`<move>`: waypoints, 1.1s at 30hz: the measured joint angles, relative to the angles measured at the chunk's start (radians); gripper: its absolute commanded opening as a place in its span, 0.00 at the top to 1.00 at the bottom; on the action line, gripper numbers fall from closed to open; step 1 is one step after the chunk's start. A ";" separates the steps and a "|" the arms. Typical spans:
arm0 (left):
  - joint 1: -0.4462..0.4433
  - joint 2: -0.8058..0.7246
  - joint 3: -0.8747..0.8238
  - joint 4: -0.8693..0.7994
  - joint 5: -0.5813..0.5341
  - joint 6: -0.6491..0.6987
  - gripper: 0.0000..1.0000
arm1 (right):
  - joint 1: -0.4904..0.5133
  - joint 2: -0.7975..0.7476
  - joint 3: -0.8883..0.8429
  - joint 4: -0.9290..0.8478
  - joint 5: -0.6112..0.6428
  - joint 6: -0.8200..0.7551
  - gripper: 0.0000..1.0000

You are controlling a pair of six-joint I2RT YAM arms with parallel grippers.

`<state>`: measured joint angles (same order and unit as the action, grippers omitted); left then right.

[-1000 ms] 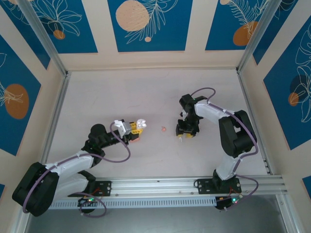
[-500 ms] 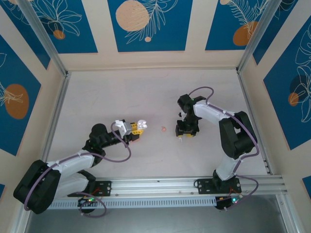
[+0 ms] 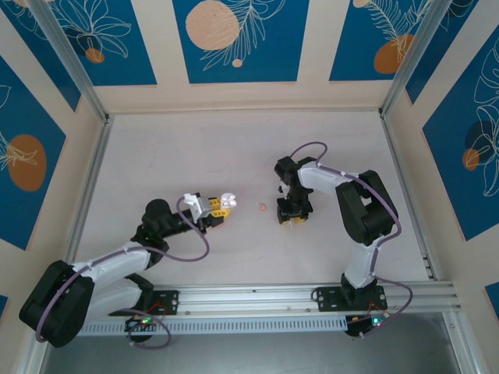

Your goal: Insert wireless bluetooth earbuds into charging case

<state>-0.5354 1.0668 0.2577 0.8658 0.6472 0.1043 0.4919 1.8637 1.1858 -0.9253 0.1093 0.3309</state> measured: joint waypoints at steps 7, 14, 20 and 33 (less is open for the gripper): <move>-0.004 -0.032 0.000 -0.027 -0.001 0.000 0.92 | 0.010 0.016 0.014 -0.016 0.028 -0.003 0.69; -0.006 -0.050 0.000 -0.058 -0.005 0.005 0.92 | 0.022 0.020 0.019 -0.025 0.058 -0.003 0.72; -0.006 -0.036 0.000 -0.068 -0.011 0.007 0.92 | 0.028 0.020 0.023 -0.024 0.060 -0.003 0.73; -0.011 -0.015 0.000 -0.060 -0.011 0.007 0.92 | 0.046 0.018 0.024 -0.007 0.063 -0.002 0.79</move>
<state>-0.5461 1.0515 0.2577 0.8055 0.6357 0.1116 0.5377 1.8812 1.2098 -0.9325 0.1726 0.3294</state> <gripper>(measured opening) 0.182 0.210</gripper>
